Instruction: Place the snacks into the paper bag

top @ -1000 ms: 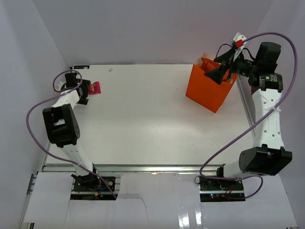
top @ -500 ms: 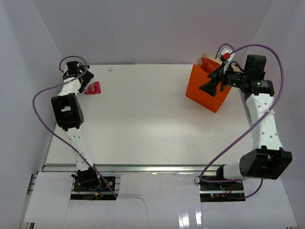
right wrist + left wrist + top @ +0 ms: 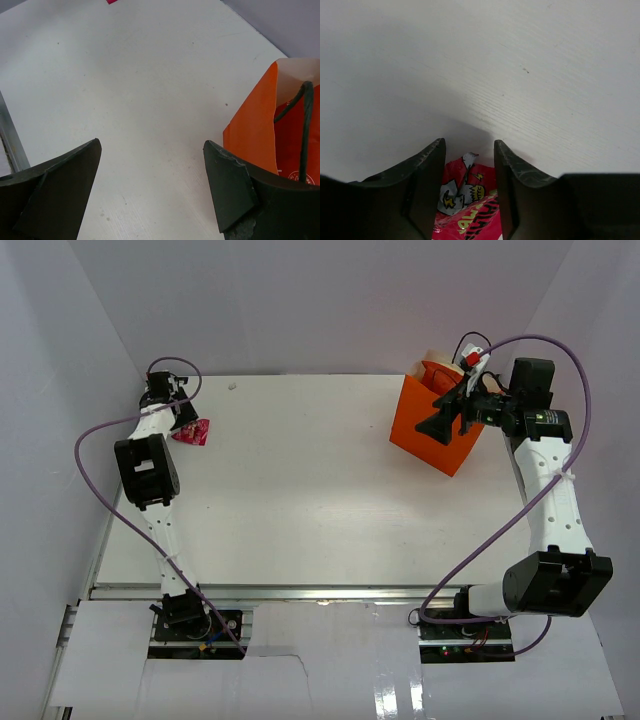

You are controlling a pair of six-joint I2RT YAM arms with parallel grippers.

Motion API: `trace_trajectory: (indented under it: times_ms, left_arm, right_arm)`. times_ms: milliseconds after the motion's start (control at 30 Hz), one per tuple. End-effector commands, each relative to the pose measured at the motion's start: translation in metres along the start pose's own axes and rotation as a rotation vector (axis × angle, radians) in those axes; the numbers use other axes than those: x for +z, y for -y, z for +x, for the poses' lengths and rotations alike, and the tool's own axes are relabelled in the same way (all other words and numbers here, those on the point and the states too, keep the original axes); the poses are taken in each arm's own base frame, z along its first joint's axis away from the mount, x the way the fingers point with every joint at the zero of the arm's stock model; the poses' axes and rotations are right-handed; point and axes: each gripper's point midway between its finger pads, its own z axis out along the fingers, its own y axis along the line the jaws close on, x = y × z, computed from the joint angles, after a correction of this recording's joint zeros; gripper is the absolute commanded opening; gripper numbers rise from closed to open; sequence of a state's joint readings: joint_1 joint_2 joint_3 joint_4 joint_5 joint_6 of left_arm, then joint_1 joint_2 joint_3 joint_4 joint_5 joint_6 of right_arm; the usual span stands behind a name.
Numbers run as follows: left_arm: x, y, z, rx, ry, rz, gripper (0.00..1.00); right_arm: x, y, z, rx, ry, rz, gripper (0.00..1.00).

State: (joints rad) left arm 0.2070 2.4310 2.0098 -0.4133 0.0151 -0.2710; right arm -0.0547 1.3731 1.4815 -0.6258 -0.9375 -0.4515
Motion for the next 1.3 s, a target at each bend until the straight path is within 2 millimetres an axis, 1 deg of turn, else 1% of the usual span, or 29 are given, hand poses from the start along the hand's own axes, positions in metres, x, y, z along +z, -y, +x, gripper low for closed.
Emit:
trace_trajectory:
  times_ms: [0, 67, 100, 133, 167, 233, 267, 300, 333, 367, 400, 467, 500, 533, 600, 633, 700, 733, 800, 867, 900, 933, 967, 1033, 1100, 1133, 1167, 1233, 1267]
  left_arm:
    - [-0.009, 0.004, 0.016, 0.058, -0.048, 0.037, 0.53]
    - [-0.014, 0.005, 0.015, 0.055, -0.038, 0.043, 0.54]
    - [-0.020, 0.007, 0.013, 0.049, -0.027, 0.056, 0.56]
    - [-0.022, 0.008, 0.012, 0.039, -0.024, 0.062, 0.59]
    - [-0.025, 0.009, 0.009, 0.007, -0.017, 0.062, 0.67]
    - [-0.035, 0.012, -0.002, -0.017, 0.006, 0.080, 0.72]
    - [-0.042, 0.018, -0.010, -0.019, 0.021, 0.104, 0.78]
    - [-0.042, 0.018, -0.010, -0.019, 0.021, 0.104, 0.79]
    - [-0.049, 0.019, -0.017, -0.017, 0.036, 0.107, 0.81]
    - [-0.051, 0.020, -0.018, -0.011, 0.040, 0.111, 0.82]
    - [-0.052, 0.015, -0.014, -0.011, 0.031, 0.102, 0.83]
    - [-0.059, 0.013, -0.013, -0.013, 0.028, 0.090, 0.83]
    - [-0.059, 0.006, -0.002, -0.017, 0.003, 0.073, 0.83]
    - [-0.064, 0.005, -0.001, -0.019, 0.001, 0.068, 0.83]
    - [-0.067, 0.002, 0.008, -0.024, -0.015, 0.057, 0.83]
    - [-0.069, -0.001, 0.016, -0.027, -0.031, 0.051, 0.83]
    - [-0.072, -0.002, 0.023, -0.040, -0.042, 0.048, 0.83]
    - [-0.073, -0.004, 0.031, -0.047, -0.058, 0.042, 0.83]
    - [-0.078, -0.004, 0.032, -0.058, -0.056, 0.039, 0.83]
    - [-0.083, -0.009, 0.032, -0.067, -0.049, 0.014, 0.84]
    - [-0.085, -0.008, 0.031, -0.072, -0.045, 0.012, 0.85]
    - [-0.087, -0.008, 0.030, -0.092, -0.042, 0.007, 0.93]
    - [-0.089, -0.010, 0.029, -0.112, -0.038, 0.005, 0.98]
    - [-0.096, -0.005, 0.022, -0.145, -0.028, 0.031, 0.98]
    - [-0.102, 0.001, 0.024, -0.145, -0.036, 0.067, 0.98]
    - [-0.104, 0.001, 0.024, -0.137, -0.033, 0.073, 0.98]
    - [-0.105, 0.002, 0.033, -0.124, -0.051, 0.085, 0.98]
    - [-0.108, 0.000, 0.040, -0.098, -0.061, 0.085, 0.98]
    - [-0.109, -0.003, 0.049, -0.092, -0.077, 0.079, 0.98]
  right_arm:
    - [-0.001, -0.008, -0.021, -0.053, 0.041, -0.012, 0.88]
    - [0.000, -0.010, -0.022, -0.056, 0.042, -0.018, 0.88]
    - [0.001, -0.012, -0.023, -0.061, 0.044, -0.024, 0.88]
    - [0.001, -0.013, -0.025, -0.065, 0.046, -0.026, 0.88]
    - [0.002, -0.015, -0.025, -0.067, 0.046, -0.031, 0.88]
    - [0.002, -0.020, -0.028, -0.077, 0.052, -0.042, 0.88]
    - [0.002, -0.024, -0.029, -0.081, 0.055, -0.050, 0.88]
    - [0.002, -0.025, -0.029, -0.082, 0.054, -0.055, 0.88]
    - [0.001, -0.027, -0.030, -0.089, 0.059, -0.058, 0.88]
    - [0.000, -0.028, -0.030, -0.091, 0.059, -0.060, 0.88]
    - [0.000, -0.030, -0.029, -0.095, 0.062, -0.064, 0.88]
    - [-0.001, -0.033, -0.029, -0.095, 0.066, -0.070, 0.88]
    - [-0.001, -0.034, -0.028, -0.097, 0.068, -0.071, 0.88]
    - [-0.001, -0.035, -0.028, -0.097, 0.071, -0.073, 0.88]
    - [-0.002, -0.037, -0.028, -0.097, 0.077, -0.077, 0.88]
    - [-0.001, -0.038, -0.026, -0.093, 0.076, -0.079, 0.88]
    - [-0.002, -0.039, -0.027, -0.097, 0.081, -0.084, 0.88]
    - [-0.002, -0.039, -0.026, -0.094, 0.081, -0.086, 0.88]
    - [-0.002, -0.040, -0.027, -0.098, 0.085, -0.089, 0.88]
    - [-0.002, -0.041, -0.028, -0.098, 0.087, -0.093, 0.88]
    - [-0.002, -0.042, -0.028, -0.100, 0.089, -0.094, 0.88]
    - [-0.003, -0.043, -0.028, -0.100, 0.090, -0.095, 0.88]
    - [-0.003, -0.043, -0.028, -0.102, 0.092, -0.096, 0.88]
    - [-0.003, -0.044, -0.027, -0.100, 0.092, -0.097, 0.88]
    - [-0.003, -0.045, -0.027, -0.101, 0.093, -0.097, 0.88]
    - [-0.004, -0.045, -0.027, -0.101, 0.093, -0.097, 0.88]
    - [-0.004, -0.046, -0.027, -0.103, 0.094, -0.098, 0.88]
    - [-0.004, -0.047, -0.026, -0.104, 0.095, -0.100, 0.89]
    - [-0.004, -0.048, -0.025, -0.103, 0.094, -0.100, 0.89]
